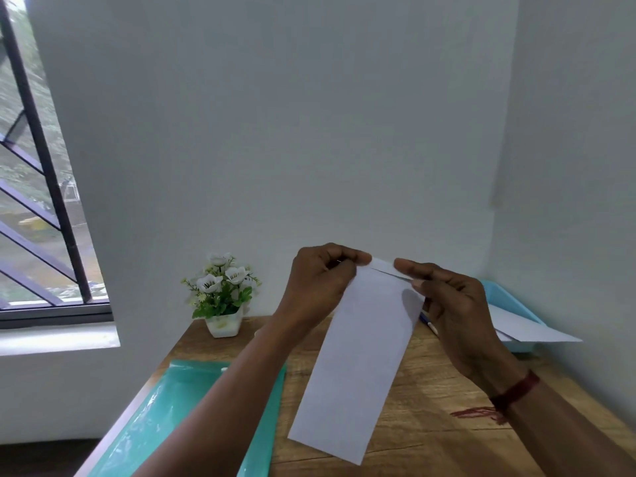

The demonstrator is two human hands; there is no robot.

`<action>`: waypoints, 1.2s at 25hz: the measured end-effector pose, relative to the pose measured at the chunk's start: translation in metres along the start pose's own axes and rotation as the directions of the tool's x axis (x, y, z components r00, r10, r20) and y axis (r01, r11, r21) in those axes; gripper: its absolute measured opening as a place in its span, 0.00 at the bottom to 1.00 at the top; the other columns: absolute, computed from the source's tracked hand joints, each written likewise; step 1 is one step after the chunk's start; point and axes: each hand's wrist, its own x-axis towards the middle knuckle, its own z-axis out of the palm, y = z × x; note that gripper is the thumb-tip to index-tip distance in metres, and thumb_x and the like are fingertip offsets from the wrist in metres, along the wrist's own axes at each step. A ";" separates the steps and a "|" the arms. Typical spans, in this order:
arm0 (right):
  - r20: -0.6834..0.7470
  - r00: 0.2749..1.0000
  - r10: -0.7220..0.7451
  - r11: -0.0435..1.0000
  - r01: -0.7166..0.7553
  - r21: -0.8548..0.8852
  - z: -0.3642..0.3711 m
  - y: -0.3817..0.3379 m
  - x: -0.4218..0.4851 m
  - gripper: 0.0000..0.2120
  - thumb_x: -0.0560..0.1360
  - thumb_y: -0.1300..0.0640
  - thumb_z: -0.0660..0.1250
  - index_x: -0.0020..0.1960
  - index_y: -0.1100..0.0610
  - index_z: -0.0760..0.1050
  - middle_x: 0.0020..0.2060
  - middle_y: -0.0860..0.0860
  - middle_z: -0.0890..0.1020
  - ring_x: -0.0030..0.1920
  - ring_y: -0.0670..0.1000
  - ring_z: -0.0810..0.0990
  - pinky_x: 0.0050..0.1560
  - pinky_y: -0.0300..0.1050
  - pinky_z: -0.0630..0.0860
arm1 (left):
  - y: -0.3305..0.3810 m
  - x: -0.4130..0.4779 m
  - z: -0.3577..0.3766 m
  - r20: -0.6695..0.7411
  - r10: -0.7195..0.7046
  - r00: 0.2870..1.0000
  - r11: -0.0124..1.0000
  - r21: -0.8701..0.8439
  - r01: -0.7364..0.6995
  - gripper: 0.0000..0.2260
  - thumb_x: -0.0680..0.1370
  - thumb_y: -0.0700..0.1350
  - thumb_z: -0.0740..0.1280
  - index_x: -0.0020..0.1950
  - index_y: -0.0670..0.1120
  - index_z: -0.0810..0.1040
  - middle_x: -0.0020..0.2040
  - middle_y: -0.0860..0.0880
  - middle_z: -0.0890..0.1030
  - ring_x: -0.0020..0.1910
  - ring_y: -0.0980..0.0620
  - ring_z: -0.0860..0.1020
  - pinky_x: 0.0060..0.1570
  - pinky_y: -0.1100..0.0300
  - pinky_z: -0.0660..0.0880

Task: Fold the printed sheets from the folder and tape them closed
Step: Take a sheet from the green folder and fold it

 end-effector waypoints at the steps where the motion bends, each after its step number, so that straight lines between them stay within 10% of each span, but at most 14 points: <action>1: 0.002 1.000 -0.026 0.999 0.026 -0.022 0.000 -0.003 -0.002 0.13 0.76 0.68 0.64 0.51 0.55 0.84 0.49 0.46 0.86 0.55 0.44 0.81 0.51 0.33 0.77 | 0.000 -0.003 0.000 -0.021 0.000 1.000 1.000 -0.015 -0.001 0.11 0.72 0.40 0.65 0.42 0.51 0.86 0.43 0.53 0.85 0.46 0.46 0.82 0.49 0.43 0.81; 7: -0.073 0.990 -0.124 0.990 0.118 -0.081 0.008 -0.013 -0.011 0.12 0.70 0.67 0.73 0.48 0.52 0.83 0.45 0.44 0.86 0.48 0.44 0.84 0.45 0.35 0.80 | -0.002 -0.028 0.011 -0.215 0.118 0.969 0.993 0.029 -0.115 0.05 0.73 0.41 0.75 0.45 0.52 0.85 0.45 0.56 0.84 0.46 0.57 0.82 0.44 0.60 0.79; 11: -0.138 0.971 -0.195 0.980 0.190 -0.054 0.011 -0.028 -0.013 0.13 0.70 0.67 0.73 0.51 0.53 0.82 0.44 0.44 0.86 0.47 0.45 0.84 0.44 0.36 0.80 | 0.006 -0.038 0.014 -0.411 0.426 0.806 0.889 0.354 -0.289 0.03 0.72 0.46 0.75 0.44 0.51 0.85 0.44 0.55 0.79 0.43 0.56 0.79 0.40 0.61 0.76; 17: -0.170 0.879 -0.446 0.879 0.394 -0.268 0.031 -0.033 -0.036 0.30 0.72 0.60 0.73 0.71 0.49 0.68 0.49 0.41 0.85 0.49 0.40 0.84 0.45 0.33 0.79 | 0.051 -0.053 0.032 -0.227 -0.095 0.969 0.986 -0.153 0.060 0.09 0.74 0.52 0.74 0.39 0.48 0.85 0.33 0.50 0.85 0.35 0.54 0.84 0.42 0.55 0.82; 24: 0.141 0.642 -0.753 0.382 0.601 -0.702 0.032 -0.001 -0.053 0.25 0.74 0.56 0.67 0.69 0.61 0.66 0.51 0.50 0.84 0.41 0.43 0.83 0.47 0.30 0.76 | 0.044 -0.050 0.024 -0.097 -0.371 0.924 0.892 -0.315 0.325 0.09 0.72 0.47 0.76 0.39 0.41 0.85 0.33 0.43 0.84 0.32 0.52 0.82 0.38 0.60 0.79; 27: 0.183 0.634 -0.751 0.387 0.648 -0.656 0.028 0.010 -0.057 0.29 0.72 0.57 0.73 0.69 0.61 0.66 0.54 0.53 0.83 0.46 0.50 0.85 0.43 0.45 0.82 | 0.038 -0.050 0.017 -0.086 -0.420 0.903 0.856 -0.368 0.363 0.08 0.73 0.43 0.76 0.39 0.38 0.84 0.35 0.39 0.83 0.34 0.44 0.82 0.43 0.52 0.82; 30: 0.193 0.693 -0.695 0.547 0.683 -0.484 0.025 0.008 -0.063 0.30 0.71 0.55 0.71 0.69 0.59 0.65 0.63 0.54 0.79 0.62 0.47 0.79 0.57 0.41 0.78 | 0.035 -0.049 0.010 -0.060 -0.436 0.898 0.844 -0.373 0.385 0.07 0.73 0.41 0.75 0.39 0.39 0.84 0.40 0.36 0.84 0.43 0.35 0.84 0.48 0.42 0.81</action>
